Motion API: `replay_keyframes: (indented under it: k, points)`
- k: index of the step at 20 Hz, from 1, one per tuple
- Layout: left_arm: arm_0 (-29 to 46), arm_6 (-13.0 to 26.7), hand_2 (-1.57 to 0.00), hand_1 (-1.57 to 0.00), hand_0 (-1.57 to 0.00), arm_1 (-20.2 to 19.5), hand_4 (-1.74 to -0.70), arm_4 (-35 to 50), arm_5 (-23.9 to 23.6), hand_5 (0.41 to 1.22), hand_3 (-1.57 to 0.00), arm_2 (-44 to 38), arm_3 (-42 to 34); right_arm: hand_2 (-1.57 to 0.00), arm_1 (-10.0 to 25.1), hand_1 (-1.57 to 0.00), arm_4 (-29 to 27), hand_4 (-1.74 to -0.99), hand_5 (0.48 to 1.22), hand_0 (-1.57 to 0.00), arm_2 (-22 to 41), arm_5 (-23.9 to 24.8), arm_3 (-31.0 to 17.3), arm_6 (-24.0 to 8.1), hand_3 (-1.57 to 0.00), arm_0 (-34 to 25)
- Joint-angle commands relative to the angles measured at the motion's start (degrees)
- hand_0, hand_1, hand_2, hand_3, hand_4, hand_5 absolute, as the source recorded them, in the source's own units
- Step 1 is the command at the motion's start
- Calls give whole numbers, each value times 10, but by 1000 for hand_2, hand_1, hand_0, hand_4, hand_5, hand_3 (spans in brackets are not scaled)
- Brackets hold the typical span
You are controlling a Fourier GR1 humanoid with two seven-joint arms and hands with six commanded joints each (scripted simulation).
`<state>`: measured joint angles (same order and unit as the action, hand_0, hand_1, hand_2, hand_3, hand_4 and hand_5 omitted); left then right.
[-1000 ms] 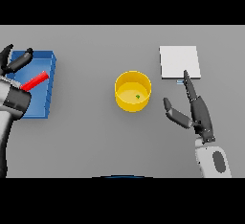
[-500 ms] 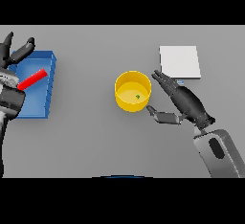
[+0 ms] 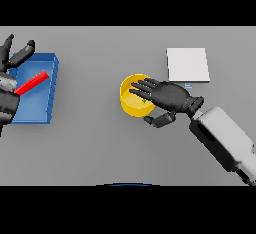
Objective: Pick up the red beaker and tilt it to pour out 1 green nut into yellow bowl. Pick up the yellow bowl and place it on the metallic measuring scale.
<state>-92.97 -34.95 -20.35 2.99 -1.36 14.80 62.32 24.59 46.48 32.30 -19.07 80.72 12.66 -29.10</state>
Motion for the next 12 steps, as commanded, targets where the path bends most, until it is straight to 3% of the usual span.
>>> replay_keyframes:
  k: [1, 10, 12]
  points:
    - [0, 0, 0, 0, 0, -5, -720, -5, -1, 687, 0, -3, 0, 1, 1, 1, 4, -1215, 704, 1, 8, -10, -15, 11, 1, -15]
    - [2, 0, 1, 1, 1, -28, -723, -37, -16, 688, 1, -38, -7, 1, -21, 1, 64, -1259, 714, 1, 76, -41, -131, 13, 1, -94]
    - [6, 0, 1, 1, 1, -36, -721, -48, -21, 682, 1, -49, -15, 1, -26, 1, 68, -1270, 727, 1, 88, -63, -135, 12, 1, -102]
